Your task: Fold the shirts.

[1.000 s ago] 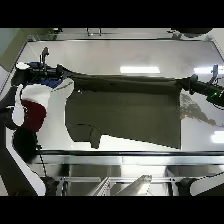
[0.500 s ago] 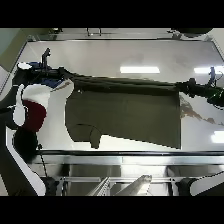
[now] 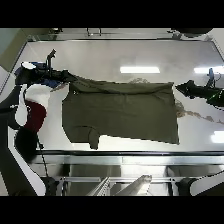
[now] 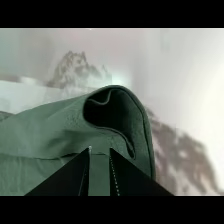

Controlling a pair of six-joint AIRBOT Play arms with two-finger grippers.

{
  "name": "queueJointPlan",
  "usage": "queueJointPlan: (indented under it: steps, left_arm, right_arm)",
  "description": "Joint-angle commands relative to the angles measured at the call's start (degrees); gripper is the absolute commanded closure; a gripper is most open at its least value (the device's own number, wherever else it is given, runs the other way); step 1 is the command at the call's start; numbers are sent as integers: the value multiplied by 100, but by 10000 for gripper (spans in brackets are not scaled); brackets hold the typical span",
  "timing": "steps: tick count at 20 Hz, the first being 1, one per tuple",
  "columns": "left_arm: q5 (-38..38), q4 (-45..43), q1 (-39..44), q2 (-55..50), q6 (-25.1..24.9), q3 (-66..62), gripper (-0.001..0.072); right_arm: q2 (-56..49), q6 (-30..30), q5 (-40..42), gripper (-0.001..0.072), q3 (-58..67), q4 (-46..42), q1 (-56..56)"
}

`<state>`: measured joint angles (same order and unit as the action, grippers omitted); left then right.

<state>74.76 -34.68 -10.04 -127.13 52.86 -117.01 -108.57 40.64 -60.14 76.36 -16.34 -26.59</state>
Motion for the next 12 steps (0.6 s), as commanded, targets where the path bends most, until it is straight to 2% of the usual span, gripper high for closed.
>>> queueJointPlan:
  steps: [1,6,7,8,10,11,12]
  left_arm:
    - [35,-92,13,-4,13,0,691]
    - [380,-345,-166,0,17,0,689]
    - [378,-343,-164,0,13,-2,596]
    - [361,-343,-166,11,9,-2,387]
    - [382,-459,-177,83,13,-2,365]
    - [459,-772,-177,179,33,-2,365]
    - [514,-1211,-179,302,177,-2,365]
  right_arm:
    - [-2,72,-39,562,2,-17,35]
    - [0,144,-227,562,2,-17,66]
    - [0,170,-275,562,2,-15,74]
    - [0,249,-337,562,2,-17,74]
    - [13,317,-564,562,2,-15,66]
    - [42,363,-769,581,2,-17,37]
    - [85,433,-979,632,2,-24,2]
